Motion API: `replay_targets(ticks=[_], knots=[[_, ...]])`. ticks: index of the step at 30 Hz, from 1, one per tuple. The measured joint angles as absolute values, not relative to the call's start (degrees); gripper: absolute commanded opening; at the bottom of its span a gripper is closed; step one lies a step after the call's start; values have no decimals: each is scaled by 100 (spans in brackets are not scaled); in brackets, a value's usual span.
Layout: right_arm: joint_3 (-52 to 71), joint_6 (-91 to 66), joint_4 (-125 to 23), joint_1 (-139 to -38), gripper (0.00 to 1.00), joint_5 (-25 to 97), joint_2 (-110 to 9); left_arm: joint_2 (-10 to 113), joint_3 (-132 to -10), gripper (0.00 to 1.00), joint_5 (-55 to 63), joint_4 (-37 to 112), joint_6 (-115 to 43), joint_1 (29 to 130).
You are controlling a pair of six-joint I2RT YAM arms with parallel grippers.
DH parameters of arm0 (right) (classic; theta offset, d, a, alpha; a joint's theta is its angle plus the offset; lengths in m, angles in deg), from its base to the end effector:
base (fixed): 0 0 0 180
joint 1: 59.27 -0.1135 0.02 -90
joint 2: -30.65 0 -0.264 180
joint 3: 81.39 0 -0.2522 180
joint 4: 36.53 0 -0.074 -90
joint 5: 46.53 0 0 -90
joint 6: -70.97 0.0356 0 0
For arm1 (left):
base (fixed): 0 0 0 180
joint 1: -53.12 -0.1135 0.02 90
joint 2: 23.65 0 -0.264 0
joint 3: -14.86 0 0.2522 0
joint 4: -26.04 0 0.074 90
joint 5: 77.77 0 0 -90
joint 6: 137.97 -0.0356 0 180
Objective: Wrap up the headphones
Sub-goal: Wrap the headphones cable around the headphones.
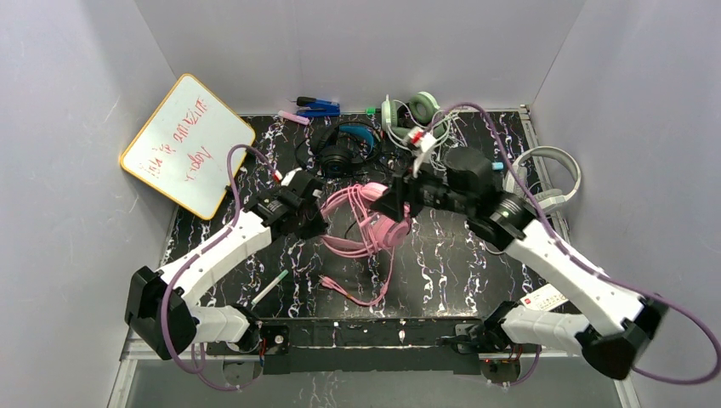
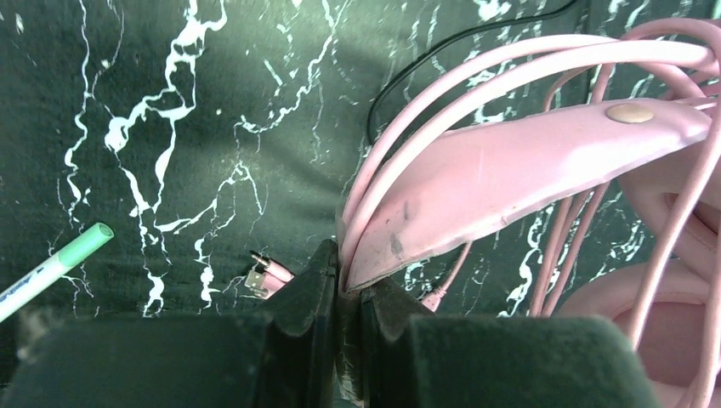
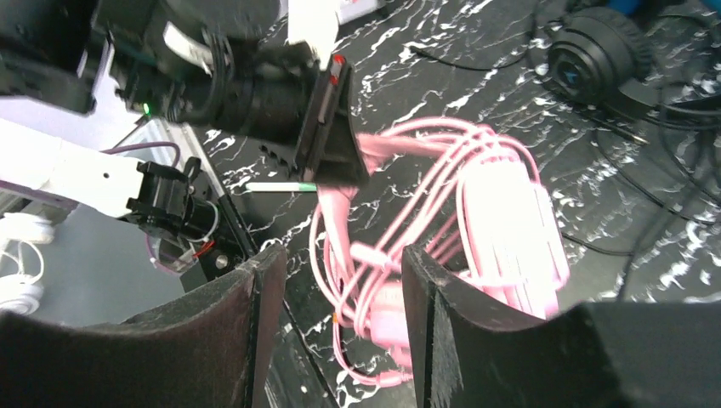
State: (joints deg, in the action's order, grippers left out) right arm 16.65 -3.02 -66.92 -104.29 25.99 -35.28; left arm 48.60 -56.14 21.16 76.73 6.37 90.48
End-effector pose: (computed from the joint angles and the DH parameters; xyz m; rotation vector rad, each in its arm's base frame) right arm 0.1757 0.1910 0.3974 -0.7030 1.8022 1.0115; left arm 0.2092 -0.1527 0.2735 -0.4406 2.4903 -0.4881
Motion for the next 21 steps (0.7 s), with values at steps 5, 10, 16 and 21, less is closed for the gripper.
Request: replay_targets(ticks=[5,10,16,21], knots=[[1912,-352,-7151,-10429,63,3312,-2450,4932,-6444,0,2278,8147,484,9050],[2139,-177,-7334,-10422,61,3506,-1819,4932,-7093,0,2444,8510,473,9055],[2567,-73,-7522,-10520,57,2483,-1902,4951,-7196,0,2492,8648,563,9052],[3059,-234,-7739,-11257,56,2512,-1978,5153,-7198,0,2481,8668,563,9006]])
